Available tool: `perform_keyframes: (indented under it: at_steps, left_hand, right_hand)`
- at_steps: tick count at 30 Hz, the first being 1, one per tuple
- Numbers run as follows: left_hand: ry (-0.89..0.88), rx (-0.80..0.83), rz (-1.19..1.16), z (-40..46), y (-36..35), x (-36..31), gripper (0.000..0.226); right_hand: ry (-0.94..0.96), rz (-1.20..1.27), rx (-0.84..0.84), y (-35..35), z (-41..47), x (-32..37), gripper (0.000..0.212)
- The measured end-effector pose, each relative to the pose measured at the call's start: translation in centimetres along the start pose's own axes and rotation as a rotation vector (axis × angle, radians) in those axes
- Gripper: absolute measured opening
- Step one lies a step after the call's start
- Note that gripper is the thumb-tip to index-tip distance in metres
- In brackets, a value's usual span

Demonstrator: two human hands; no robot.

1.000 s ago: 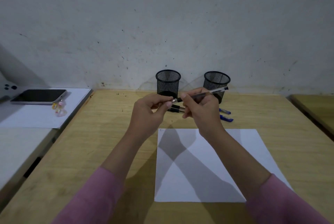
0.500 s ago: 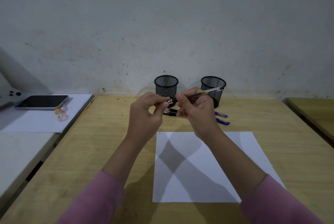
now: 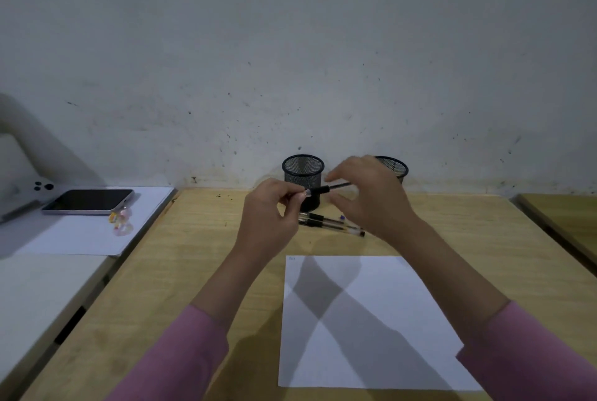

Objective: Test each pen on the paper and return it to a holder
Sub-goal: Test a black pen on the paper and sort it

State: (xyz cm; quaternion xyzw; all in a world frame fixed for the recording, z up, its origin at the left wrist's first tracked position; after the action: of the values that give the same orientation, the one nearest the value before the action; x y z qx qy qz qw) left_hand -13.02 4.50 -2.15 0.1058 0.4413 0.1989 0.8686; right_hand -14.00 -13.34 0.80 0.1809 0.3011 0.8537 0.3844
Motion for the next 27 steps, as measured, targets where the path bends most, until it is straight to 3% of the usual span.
perform_keyframes:
  at_steps: [3,5,8,10,15,18,21,27]
  left_hand:
    - [-0.055,0.021,-0.006,0.9,-0.1,-1.0,0.014]
    - [-0.012,0.015,-0.057,1.7,0.0,-1.1,0.026]
    - [0.145,-0.016,-0.068,3.4,-0.3,-0.2,0.055]
    - [0.219,-0.021,-0.024,4.6,-1.1,1.2,0.06]
    - [0.296,0.02,0.174,7.3,-4.5,4.7,0.064]
    - [0.313,0.014,0.249,8.2,-5.9,6.3,0.057]
    - [0.266,-0.04,0.269,8.4,-6.5,7.2,0.04]
    - [0.271,-0.077,0.211,8.1,-6.6,8.2,0.052]
  right_hand:
    - [0.208,-0.093,0.015,-0.8,0.8,-0.7,0.021]
    - [0.226,-0.066,-0.036,-1.0,1.3,-1.3,0.031]
    - [0.083,0.025,-0.089,-0.7,2.9,-2.7,0.062]
    - [-0.059,0.178,-0.158,-0.6,4.4,-3.8,0.07]
    - [-0.338,0.492,-0.435,-2.3,8.0,-6.5,0.051]
    - [-0.452,0.516,-0.554,-4.5,9.2,-8.0,0.036]
    - [-0.497,0.445,-0.477,-6.9,8.9,-8.9,0.028]
    - [-0.585,0.334,-0.243,-10.7,6.2,-10.1,0.023]
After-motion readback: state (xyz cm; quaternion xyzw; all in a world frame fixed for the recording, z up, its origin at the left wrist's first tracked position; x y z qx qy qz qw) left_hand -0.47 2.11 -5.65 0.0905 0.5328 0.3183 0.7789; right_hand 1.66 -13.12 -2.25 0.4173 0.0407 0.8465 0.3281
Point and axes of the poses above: each hand's wrist, its own z-axis towards the middle knuckle, its own y-axis out of the back of the hand, x = y × z, the point moved 1 cm from there along z, towards the middle knuckle, and after that the axes turned 10 degrees about y, right-handed, at the moved point
